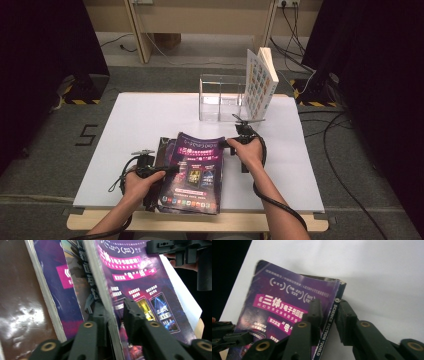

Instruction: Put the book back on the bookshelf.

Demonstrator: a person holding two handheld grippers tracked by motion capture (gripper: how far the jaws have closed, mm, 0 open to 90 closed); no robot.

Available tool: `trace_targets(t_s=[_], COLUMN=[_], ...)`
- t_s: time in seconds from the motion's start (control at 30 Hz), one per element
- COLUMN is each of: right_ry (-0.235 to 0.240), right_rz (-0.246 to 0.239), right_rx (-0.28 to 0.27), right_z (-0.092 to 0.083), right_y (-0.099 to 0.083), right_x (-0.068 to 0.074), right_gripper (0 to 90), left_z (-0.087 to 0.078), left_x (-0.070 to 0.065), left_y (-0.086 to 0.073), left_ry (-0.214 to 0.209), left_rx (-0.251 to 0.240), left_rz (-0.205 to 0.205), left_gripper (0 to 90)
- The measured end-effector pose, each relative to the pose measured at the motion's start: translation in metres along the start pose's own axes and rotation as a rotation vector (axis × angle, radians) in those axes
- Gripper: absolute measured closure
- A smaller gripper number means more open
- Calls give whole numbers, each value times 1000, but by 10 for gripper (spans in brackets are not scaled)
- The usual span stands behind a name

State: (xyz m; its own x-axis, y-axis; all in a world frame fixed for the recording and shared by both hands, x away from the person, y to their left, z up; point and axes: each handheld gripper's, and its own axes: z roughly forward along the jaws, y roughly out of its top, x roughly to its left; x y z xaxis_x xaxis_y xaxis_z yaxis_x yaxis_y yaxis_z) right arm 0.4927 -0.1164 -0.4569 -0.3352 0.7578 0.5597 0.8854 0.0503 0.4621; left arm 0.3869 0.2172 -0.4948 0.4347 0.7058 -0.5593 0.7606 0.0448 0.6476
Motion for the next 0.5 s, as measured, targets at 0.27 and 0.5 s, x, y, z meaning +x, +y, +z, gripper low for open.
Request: trace_targets(t_s=[0.27, 0.5], right_ry=[30, 51], right_rz=[-3, 7], right_rx=[-20, -48], right_z=[-5, -11], right_y=[2, 2], right_x=[5, 13], right_gripper=[799, 814], left_z=[-13, -34], left_x=[1, 10], left_y=[-1, -3], left_ry=[65, 121], left_rx=[-38, -75], left_rz=[76, 123], left_gripper=[487, 469])
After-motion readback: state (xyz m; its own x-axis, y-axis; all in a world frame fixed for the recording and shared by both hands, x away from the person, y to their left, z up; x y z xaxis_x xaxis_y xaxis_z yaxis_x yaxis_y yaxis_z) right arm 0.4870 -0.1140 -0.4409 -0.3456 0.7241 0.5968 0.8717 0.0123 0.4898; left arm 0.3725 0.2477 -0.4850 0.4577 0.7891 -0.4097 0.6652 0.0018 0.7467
